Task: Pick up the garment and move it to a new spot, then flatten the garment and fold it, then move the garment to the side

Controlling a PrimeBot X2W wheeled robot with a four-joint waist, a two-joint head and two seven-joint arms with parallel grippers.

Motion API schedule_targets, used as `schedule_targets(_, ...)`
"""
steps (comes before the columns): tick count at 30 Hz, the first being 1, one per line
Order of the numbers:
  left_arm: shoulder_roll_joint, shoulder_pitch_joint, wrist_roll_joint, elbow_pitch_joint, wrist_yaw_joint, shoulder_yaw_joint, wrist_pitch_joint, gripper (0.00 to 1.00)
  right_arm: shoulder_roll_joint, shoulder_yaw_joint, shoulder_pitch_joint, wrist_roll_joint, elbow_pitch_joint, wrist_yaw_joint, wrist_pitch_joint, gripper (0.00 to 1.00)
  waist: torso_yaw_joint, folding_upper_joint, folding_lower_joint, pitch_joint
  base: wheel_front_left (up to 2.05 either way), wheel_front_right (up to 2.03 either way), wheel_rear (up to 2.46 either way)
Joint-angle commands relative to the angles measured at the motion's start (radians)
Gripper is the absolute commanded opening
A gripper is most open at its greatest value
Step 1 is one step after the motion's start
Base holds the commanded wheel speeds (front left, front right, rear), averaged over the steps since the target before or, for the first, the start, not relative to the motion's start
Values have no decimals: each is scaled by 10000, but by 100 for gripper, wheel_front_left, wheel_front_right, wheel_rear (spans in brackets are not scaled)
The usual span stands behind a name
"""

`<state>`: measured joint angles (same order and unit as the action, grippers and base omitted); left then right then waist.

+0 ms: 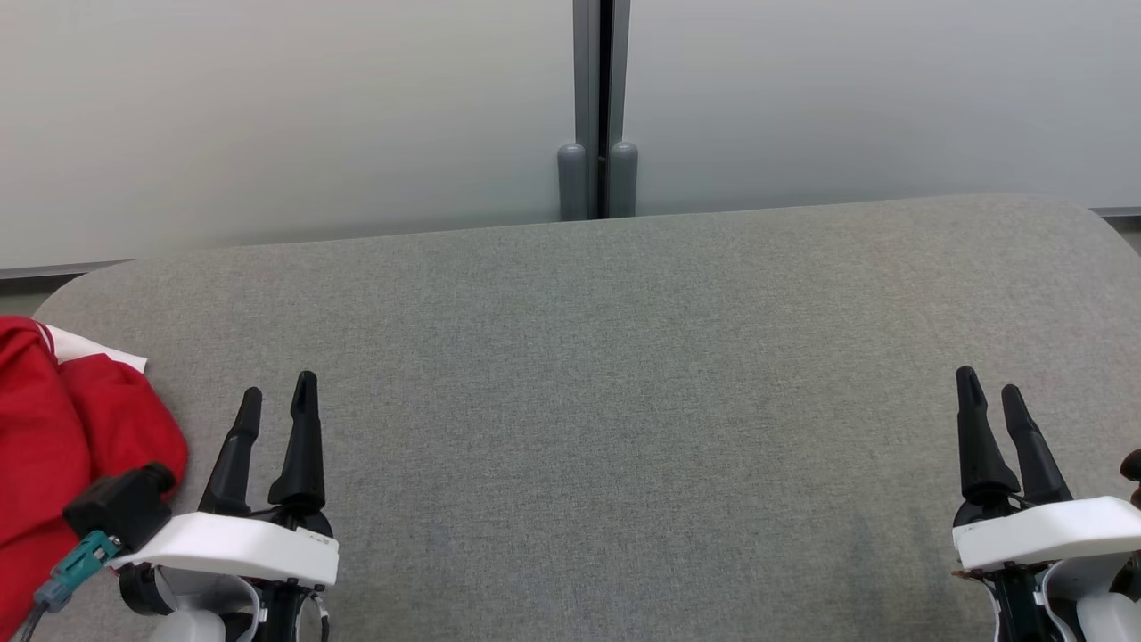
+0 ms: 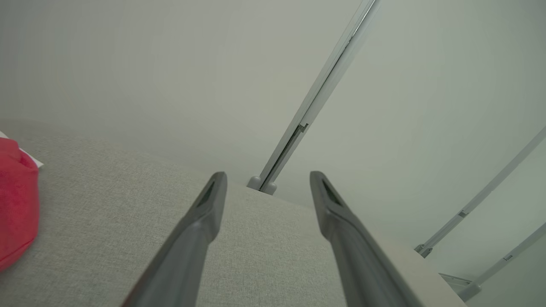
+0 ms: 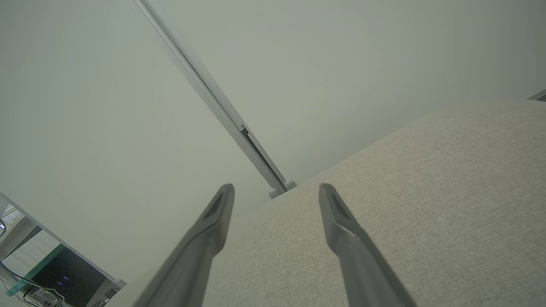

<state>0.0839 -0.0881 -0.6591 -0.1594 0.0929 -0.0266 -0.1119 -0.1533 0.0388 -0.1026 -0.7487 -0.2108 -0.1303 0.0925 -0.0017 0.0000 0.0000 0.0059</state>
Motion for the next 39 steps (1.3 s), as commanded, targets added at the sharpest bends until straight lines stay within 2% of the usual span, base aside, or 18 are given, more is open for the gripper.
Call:
schedule_targets(1, 119, -91, 332, 79, -57, -38, -87, 100, -123, 18, -114, 264, 61, -4, 100, 100, 3, 0, 0, -9, 0, 0, 0)
schedule_targets(11, 289, 62, 1576, -167, -170, -273, -365, 100, -162, 159, -45, 1492, -170, -5, 219, 100, 3, 0, 0, -38, 0, 0, 0)
schedule_targets(39, 436, 82, 3947, -1216, -501, -586, -1005, 100, -231, 467, 44, 3662, -770, -5, 193, 100, 43, 0, 0, -60, 0, 0, 0)
